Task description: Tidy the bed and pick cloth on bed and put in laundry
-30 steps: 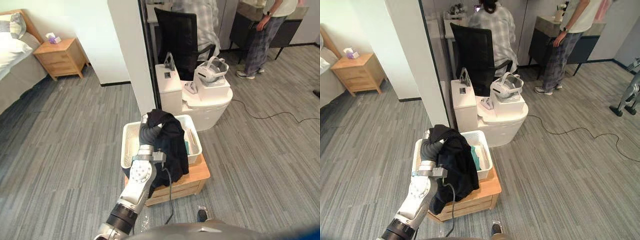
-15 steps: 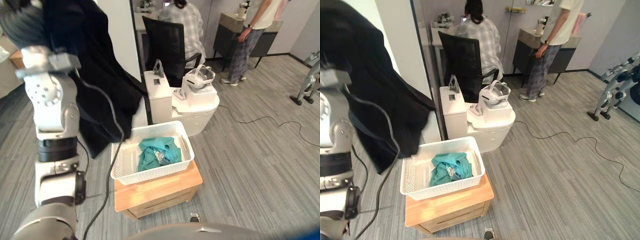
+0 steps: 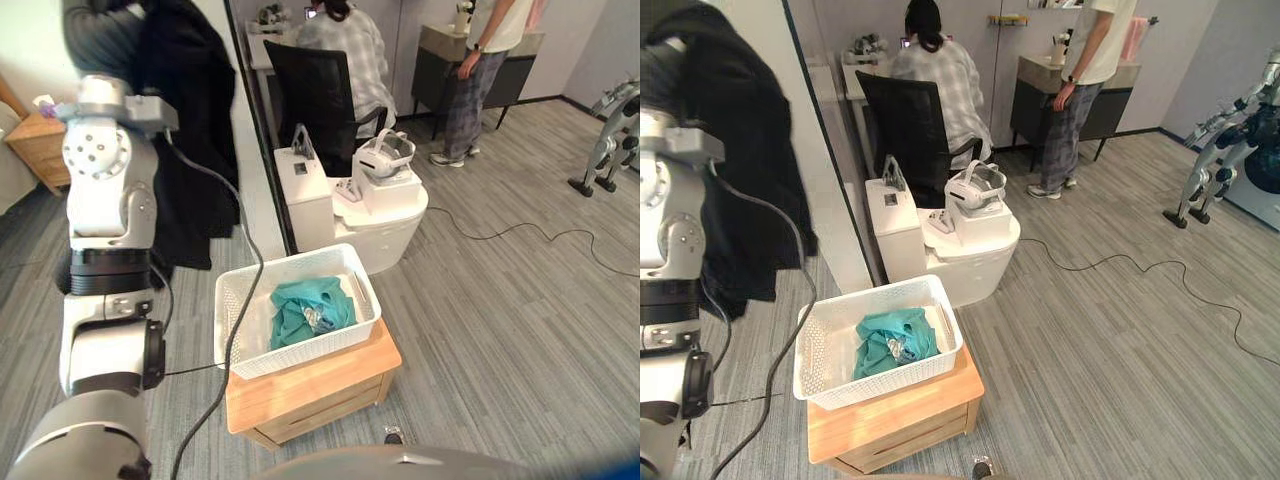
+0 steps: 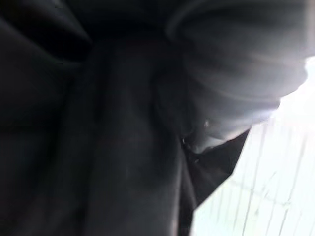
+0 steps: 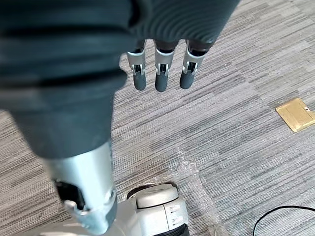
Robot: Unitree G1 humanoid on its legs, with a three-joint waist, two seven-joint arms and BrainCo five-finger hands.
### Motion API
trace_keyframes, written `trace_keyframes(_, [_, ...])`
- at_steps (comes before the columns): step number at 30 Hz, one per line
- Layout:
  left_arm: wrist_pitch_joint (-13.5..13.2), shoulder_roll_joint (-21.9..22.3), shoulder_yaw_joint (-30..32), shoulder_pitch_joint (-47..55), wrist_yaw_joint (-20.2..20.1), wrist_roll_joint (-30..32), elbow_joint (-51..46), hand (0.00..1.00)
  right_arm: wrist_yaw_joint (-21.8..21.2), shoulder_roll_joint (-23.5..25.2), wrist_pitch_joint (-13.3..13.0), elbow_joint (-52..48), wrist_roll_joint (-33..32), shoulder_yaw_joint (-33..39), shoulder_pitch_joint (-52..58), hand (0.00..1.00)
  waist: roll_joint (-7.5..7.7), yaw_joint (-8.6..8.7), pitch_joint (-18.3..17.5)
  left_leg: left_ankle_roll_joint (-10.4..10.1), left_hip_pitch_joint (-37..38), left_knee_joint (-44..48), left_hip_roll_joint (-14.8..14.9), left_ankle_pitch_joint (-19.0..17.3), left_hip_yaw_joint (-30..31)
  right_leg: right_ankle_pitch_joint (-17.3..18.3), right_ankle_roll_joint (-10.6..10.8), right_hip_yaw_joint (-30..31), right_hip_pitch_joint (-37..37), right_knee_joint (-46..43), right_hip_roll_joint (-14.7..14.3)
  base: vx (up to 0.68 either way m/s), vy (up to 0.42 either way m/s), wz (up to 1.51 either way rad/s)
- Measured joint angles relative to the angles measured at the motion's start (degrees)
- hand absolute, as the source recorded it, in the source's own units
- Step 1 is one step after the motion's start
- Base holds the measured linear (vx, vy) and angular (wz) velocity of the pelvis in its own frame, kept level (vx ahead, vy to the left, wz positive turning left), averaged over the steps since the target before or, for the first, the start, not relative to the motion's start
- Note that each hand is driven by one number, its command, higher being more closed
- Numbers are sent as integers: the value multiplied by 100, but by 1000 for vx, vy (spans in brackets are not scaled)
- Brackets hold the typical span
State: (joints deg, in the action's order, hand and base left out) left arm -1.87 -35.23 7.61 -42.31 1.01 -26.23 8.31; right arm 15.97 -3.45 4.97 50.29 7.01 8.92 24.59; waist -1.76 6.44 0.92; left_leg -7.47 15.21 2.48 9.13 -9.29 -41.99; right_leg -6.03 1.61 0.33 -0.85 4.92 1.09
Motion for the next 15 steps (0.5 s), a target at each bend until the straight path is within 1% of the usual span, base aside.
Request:
trace_keyframes(2, [47, 237, -23, 332, -131, 30, 0, 100, 0, -1, -34, -17, 49, -5, -1, 0, -17, 26, 44, -12, -1, -1, 0, -9, -28, 3, -2, 30, 30, -27, -7, -61, -18, -10])
trace_keyframes(4, [46, 600, -105, 882, -240, 235, 0, 100, -8, 2, -42, -131, 51, -66, -5, 0, -10, 31, 216, -7, -28, 30, 3, -50, -88, 14, -12, 69, 109, -112, -10, -79, -16, -14])
trace_keyframes(6, [41, 852, -160, 1304, -242, 513, 9, 100, -19, 9, -42, -193, 44, -143, -2, 0, 25, 36, 342, -7, -106, 74, 2, -74, -139, 14, -12, 163, 230, -175, -11, -79, -17, -16])
trace_keyframes(8, [36, 1007, -380, 1561, -236, 748, 115, 100, -31, 18, -36, -193, 39, -230, 20, 0, 66, 37, 387, -2, -252, 87, -11, -70, -161, 3, -2, 192, 402, -210, -1, -73, -29, -9])
trace_keyframes(10, [33, 1135, -578, 1718, -211, 942, 279, 100, -37, 16, -37, -219, 36, -267, 17, 0, 61, 48, 482, 3, -310, 110, -9, -66, -168, 6, -3, 206, 478, -250, -7, -33, -21, -4])
trace_keyframes(12, [-105, 1272, -696, 1747, -36, 1037, 440, 100, -36, 14, -39, -250, 36, -281, 11, 0, 39, 48, 522, 4, -438, 175, -7, -66, -198, 11, -4, 235, 639, -327, -5, -18, -13, -6])
trace_keyframes(13, [-158, 1269, -711, 1747, 8, 1143, 442, 100, -38, 15, -40, -292, 32, -286, 9, 0, 41, 46, 587, 4, -430, 178, -7, -66, -224, 12, -4, 248, 648, -347, -8, -53, -12, -15])
trace_keyframes(14, [-305, 1273, -729, 1749, 153, 1229, 443, 100, -47, 15, -42, -392, 3, -320, 1, 0, 57, 46, 705, 4, -438, 217, -3, -66, -313, 20, -1, 312, 691, -388, -10, -45, -6, -15])
trace_keyframes(15, [-337, 1272, -735, 1748, 187, 1229, 445, 100, -49, 14, -42, -404, 2, -332, -2, 0, 67, 47, 724, 2, -445, 230, -3, -68, -327, 21, 0, 328, 703, -393, -10, -55, -6, -15])
